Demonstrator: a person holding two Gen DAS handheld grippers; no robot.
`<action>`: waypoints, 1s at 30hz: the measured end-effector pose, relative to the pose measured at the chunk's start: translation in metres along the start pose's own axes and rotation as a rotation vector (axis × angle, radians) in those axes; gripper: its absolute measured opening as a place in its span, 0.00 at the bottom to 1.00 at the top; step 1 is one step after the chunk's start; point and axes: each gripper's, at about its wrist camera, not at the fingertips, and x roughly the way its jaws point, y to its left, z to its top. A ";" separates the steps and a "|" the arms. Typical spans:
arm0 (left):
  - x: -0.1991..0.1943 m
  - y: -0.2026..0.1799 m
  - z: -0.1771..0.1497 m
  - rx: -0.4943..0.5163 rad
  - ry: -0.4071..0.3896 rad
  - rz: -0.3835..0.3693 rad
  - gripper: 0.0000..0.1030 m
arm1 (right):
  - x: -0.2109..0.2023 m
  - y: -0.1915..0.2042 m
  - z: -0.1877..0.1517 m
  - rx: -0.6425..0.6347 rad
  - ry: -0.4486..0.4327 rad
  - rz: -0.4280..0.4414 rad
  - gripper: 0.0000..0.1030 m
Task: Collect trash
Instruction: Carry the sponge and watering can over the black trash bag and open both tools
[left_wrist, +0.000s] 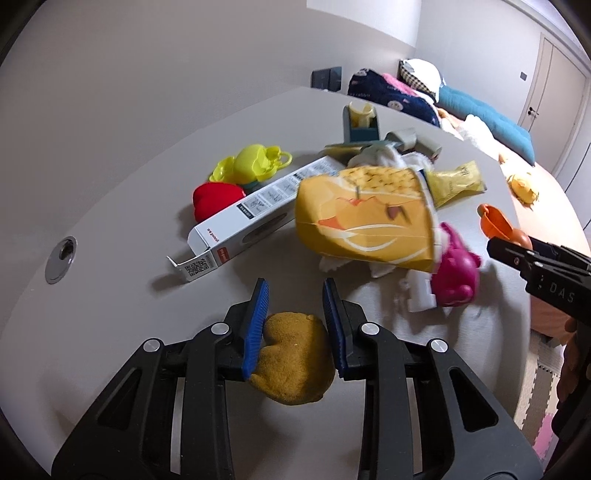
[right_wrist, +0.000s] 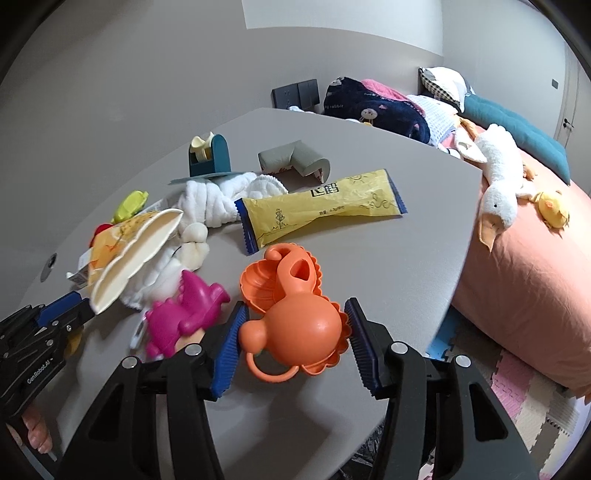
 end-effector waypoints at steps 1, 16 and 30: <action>-0.003 -0.002 -0.001 0.000 -0.004 -0.004 0.29 | -0.005 -0.002 -0.001 0.001 -0.004 -0.002 0.53; -0.039 -0.079 -0.007 0.098 -0.060 -0.106 0.29 | -0.074 -0.052 -0.032 0.061 -0.070 -0.052 0.53; -0.042 -0.159 -0.016 0.210 -0.046 -0.230 0.29 | -0.115 -0.109 -0.062 0.141 -0.098 -0.125 0.53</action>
